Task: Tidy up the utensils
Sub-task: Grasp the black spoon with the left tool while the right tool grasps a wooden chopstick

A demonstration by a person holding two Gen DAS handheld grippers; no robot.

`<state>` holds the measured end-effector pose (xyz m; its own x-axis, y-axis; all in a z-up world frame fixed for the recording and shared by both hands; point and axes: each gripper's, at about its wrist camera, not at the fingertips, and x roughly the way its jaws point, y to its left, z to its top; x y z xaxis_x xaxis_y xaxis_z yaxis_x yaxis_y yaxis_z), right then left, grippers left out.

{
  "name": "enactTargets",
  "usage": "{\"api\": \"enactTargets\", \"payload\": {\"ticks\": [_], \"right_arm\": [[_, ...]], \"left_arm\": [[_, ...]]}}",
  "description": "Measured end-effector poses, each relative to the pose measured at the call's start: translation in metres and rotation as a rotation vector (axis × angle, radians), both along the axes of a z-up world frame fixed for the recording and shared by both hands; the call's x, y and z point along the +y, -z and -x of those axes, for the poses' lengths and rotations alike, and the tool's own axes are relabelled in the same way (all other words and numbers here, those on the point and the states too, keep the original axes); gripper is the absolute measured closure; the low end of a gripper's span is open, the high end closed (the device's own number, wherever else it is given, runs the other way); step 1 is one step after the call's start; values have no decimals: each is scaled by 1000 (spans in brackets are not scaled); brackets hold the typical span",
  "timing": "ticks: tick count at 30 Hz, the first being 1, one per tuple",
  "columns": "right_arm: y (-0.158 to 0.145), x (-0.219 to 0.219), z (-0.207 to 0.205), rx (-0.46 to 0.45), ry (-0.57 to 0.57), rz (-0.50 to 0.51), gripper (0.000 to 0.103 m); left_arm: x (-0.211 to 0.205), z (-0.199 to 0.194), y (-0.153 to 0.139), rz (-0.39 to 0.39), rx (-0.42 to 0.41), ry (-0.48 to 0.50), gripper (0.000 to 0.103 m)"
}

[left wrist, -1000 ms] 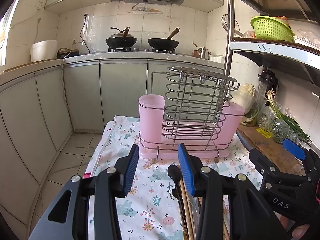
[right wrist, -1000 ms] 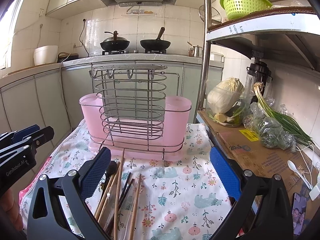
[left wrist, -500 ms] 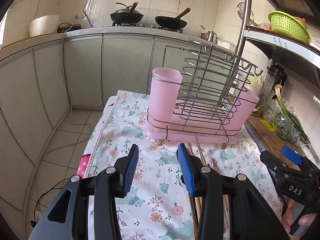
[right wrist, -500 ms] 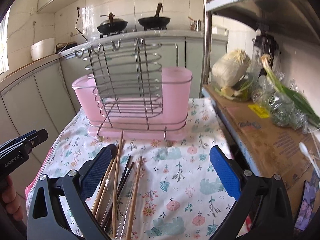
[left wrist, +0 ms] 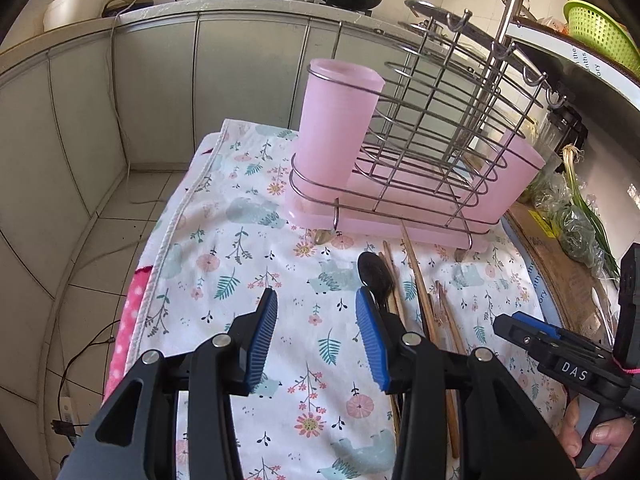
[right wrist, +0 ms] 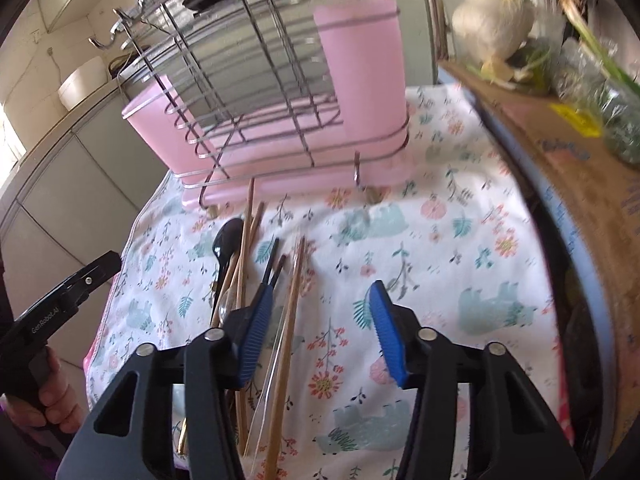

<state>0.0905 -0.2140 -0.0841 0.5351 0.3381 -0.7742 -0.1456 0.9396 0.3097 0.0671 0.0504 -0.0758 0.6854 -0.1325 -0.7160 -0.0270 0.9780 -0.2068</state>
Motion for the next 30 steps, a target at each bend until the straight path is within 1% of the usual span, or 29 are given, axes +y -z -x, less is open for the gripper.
{"api": "enactTargets", "payload": {"ticks": [2, 3, 9, 11, 15, 19, 22, 25, 26, 27, 30], "right_arm": [[7, 4, -2, 33, -15, -15, 64], [7, 4, -2, 33, -15, -15, 65], [23, 14, -10, 99, -53, -27, 71], [29, 16, -12, 118, -62, -29, 77], [40, 20, -17, 146, -73, -48, 84], [43, 25, -20, 148, -95, -67, 95], [42, 28, -22, 137, -100, -57, 95], [43, 24, -22, 135, -100, -68, 95], [43, 23, -22, 136, -97, -72, 95], [43, 20, -22, 135, -95, -74, 96], [41, 15, -23, 128, -83, -73, 96]], "left_arm": [[-3, -4, 5, 11, 18, 23, 63], [-6, -6, 6, 13, 25, 36, 63], [-25, -22, 14, 22, 69, 124, 63], [-31, -28, 16, 22, 81, 146, 63], [-39, -47, 26, 29, 128, 157, 63], [-40, -70, 41, 66, 193, 149, 64], [-41, -84, 50, 92, 225, 141, 65], [-43, -95, 57, 122, 253, 136, 66], [-43, -97, 59, 132, 258, 127, 68], [-43, -98, 59, 142, 256, 120, 76], [-41, -98, 58, 156, 245, 105, 81]]}}
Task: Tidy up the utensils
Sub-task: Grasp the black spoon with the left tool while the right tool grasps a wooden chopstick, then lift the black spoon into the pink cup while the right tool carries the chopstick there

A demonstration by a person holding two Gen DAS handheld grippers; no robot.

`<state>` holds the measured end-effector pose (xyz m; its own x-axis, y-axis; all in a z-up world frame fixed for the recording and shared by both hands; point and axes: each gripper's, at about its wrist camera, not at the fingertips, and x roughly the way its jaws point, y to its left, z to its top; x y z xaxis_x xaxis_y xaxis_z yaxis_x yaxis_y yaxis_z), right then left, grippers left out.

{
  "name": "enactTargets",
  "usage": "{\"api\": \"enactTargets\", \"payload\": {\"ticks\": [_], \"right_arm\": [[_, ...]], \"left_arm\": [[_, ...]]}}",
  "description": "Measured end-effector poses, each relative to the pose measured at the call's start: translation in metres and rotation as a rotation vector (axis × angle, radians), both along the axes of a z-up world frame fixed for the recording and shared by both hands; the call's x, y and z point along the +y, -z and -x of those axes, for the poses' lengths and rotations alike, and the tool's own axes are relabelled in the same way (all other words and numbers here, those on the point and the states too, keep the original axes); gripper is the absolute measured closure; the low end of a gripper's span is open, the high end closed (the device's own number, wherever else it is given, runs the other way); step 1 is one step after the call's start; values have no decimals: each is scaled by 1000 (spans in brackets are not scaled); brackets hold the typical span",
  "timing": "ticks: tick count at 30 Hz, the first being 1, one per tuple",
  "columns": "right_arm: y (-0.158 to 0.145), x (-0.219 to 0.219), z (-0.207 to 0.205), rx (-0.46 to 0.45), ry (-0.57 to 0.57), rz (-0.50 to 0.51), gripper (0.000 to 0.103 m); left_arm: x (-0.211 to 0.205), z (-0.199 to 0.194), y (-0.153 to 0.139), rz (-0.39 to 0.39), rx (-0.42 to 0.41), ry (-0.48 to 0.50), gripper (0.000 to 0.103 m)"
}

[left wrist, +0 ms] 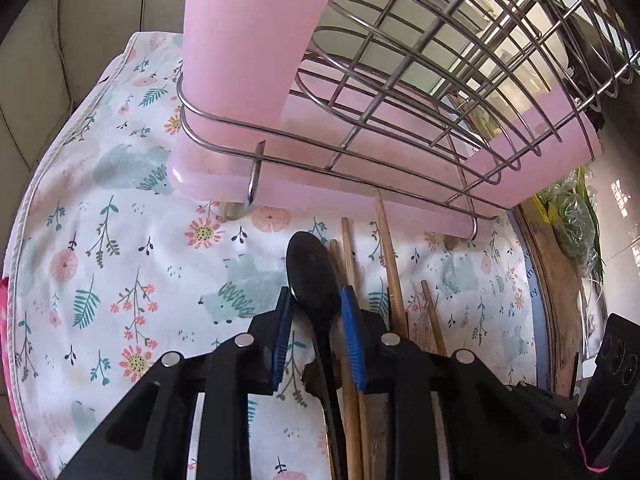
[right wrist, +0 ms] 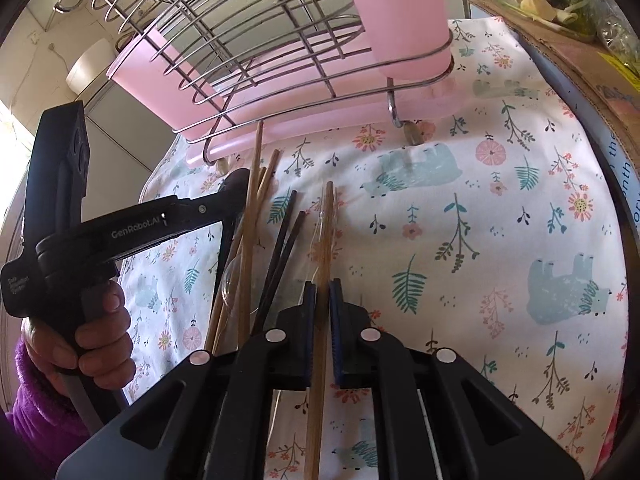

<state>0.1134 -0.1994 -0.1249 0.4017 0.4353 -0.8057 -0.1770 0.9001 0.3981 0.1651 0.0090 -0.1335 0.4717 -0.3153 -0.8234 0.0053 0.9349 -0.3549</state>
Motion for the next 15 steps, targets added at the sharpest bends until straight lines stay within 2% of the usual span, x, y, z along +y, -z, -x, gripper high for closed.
{"api": "enactTargets", "payload": {"ticks": [1, 2, 3, 15], "right_arm": [[-1, -2, -1, -2, 6, 0, 96], [-1, -3, -1, -4, 10, 0, 96], [-1, -4, -1, -6, 17, 1, 96], [-18, -21, 10, -49, 70, 18, 96]], "left_arm": [[0, 1, -2, 1, -9, -4, 83], [0, 3, -4, -5, -18, -9, 96], [0, 5, -7, -23, -25, -13, 97], [-7, 48, -55, -202, -214, -25, 100]]}}
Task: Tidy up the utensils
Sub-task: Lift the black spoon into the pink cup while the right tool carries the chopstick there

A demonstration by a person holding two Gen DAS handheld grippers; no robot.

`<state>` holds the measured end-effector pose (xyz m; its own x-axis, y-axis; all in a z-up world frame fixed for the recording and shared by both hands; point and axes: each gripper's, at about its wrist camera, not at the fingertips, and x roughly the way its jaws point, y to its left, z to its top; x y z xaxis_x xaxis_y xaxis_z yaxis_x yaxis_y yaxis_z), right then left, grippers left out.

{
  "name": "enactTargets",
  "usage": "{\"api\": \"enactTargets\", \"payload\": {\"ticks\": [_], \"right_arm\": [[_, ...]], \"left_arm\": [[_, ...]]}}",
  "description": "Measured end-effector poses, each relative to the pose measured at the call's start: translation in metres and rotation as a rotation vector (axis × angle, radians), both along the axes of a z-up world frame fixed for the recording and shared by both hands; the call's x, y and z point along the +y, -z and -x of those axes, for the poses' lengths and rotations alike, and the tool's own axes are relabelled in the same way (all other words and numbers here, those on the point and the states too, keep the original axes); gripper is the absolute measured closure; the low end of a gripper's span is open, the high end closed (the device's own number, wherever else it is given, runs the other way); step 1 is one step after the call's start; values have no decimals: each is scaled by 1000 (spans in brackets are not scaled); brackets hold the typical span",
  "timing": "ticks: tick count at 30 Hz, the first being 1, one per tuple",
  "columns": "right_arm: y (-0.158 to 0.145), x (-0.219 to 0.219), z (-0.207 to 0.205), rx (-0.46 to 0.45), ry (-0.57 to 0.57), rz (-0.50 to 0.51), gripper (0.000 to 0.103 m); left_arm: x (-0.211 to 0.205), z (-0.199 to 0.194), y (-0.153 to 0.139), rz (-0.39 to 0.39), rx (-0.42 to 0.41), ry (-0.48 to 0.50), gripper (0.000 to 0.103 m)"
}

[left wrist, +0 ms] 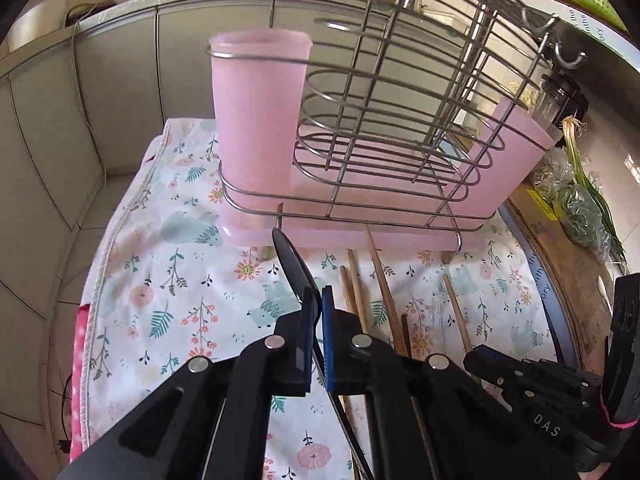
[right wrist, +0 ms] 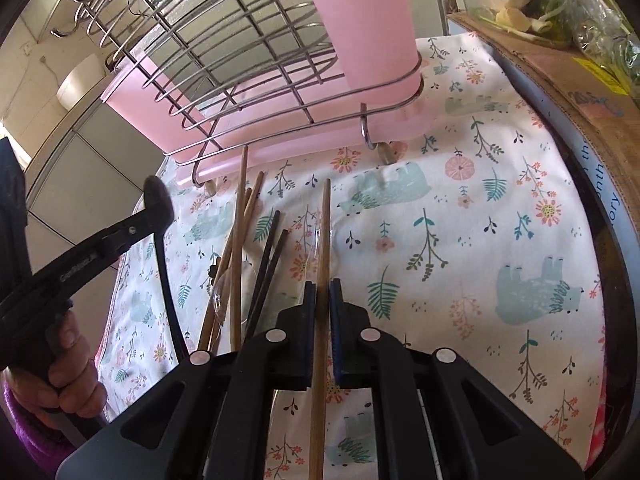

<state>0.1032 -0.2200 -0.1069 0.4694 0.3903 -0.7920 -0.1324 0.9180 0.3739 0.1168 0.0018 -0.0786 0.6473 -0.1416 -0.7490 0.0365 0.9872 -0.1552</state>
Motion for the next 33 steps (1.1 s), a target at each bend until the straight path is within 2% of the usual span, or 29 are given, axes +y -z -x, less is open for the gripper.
{"api": "enactTargets", "payload": {"ticks": [3, 13, 20, 29, 33], "right_arm": [[-10, -1, 4, -29, 13, -6, 96], [-66, -20, 22, -237, 49, -87, 96], [-110, -21, 23, -356, 71, -63, 96], [-210, -34, 12, -541, 88, -13, 96], [-253, -37, 0, -635, 120, 57, 96]], "left_arm": [[4, 13, -13, 18, -41, 7, 100], [29, 47, -69, 98, -218, 21, 100], [41, 68, -120, 85, -358, 12, 100], [57, 67, -202, 36, -550, -13, 100], [59, 59, -226, 5, -613, -34, 100]]}}
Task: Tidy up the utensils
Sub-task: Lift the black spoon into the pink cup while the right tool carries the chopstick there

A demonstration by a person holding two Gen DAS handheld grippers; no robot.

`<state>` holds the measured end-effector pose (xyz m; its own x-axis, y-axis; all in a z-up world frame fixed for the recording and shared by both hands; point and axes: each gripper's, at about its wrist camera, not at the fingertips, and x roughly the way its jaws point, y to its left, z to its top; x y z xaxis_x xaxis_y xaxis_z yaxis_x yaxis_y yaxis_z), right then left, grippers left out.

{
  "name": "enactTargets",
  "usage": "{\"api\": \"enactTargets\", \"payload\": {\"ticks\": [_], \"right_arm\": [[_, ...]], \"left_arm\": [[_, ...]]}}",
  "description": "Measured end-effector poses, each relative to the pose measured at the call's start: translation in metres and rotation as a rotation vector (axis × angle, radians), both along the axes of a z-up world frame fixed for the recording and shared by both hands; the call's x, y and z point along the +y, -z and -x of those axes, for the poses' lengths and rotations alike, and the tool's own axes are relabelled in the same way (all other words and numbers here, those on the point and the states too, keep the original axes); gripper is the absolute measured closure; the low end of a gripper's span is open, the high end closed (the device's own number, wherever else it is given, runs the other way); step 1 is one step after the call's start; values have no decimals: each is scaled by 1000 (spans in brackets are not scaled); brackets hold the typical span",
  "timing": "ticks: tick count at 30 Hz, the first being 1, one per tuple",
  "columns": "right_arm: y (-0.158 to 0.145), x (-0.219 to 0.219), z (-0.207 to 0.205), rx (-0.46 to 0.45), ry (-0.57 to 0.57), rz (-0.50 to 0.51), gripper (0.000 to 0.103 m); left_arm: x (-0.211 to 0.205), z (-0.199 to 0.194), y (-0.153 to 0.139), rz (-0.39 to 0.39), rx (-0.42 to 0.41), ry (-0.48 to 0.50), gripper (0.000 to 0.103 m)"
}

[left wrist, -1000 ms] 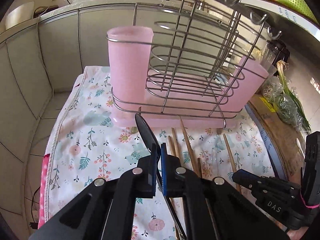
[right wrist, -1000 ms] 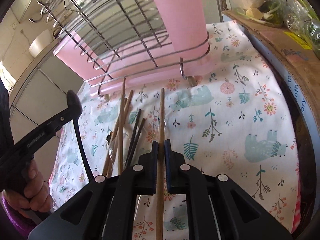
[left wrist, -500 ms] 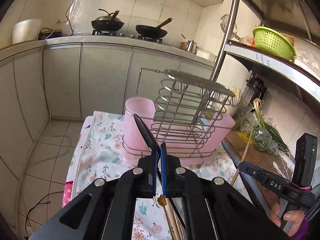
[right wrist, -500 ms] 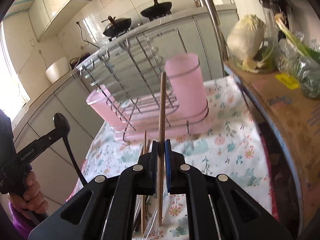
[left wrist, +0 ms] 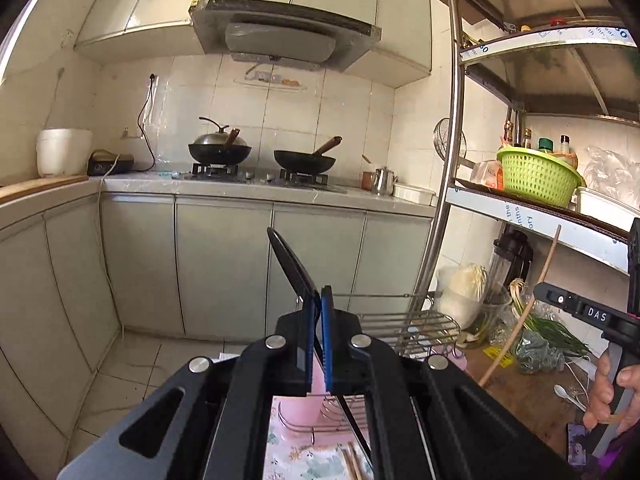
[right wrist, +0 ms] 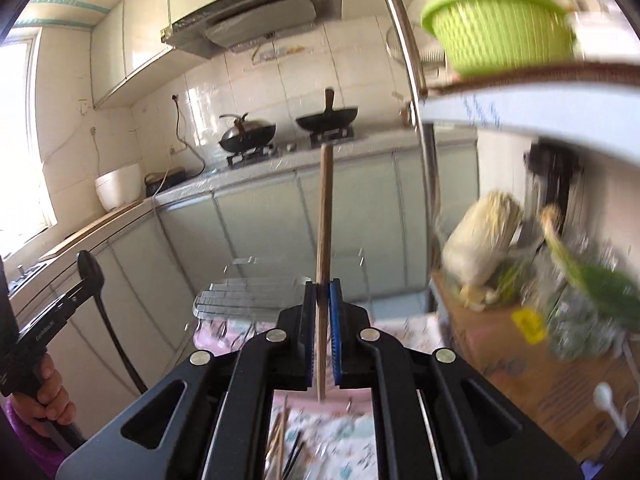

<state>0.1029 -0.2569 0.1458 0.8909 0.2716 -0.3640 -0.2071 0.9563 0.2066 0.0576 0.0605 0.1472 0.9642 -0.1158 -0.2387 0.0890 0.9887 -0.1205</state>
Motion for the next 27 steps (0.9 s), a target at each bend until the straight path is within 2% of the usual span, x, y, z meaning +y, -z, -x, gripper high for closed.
{"api": "enactTargets", "payload": {"ticks": [6, 14, 21, 27], "right_arm": [[-23, -1, -27, -52, 38, 52, 96], [-20, 6, -64, -76, 62, 102, 96], [24, 12, -86, 19, 40, 107, 96], [56, 14, -93, 98, 31, 106, 96]], "left_arm": [[2, -25, -16, -13, -24, -31, 100], [-6, -69, -18, -76, -90, -134, 100], [-16, -107, 20, -183, -118, -225, 100], [-28, -121, 71, -274, -54, -199, 100]]}}
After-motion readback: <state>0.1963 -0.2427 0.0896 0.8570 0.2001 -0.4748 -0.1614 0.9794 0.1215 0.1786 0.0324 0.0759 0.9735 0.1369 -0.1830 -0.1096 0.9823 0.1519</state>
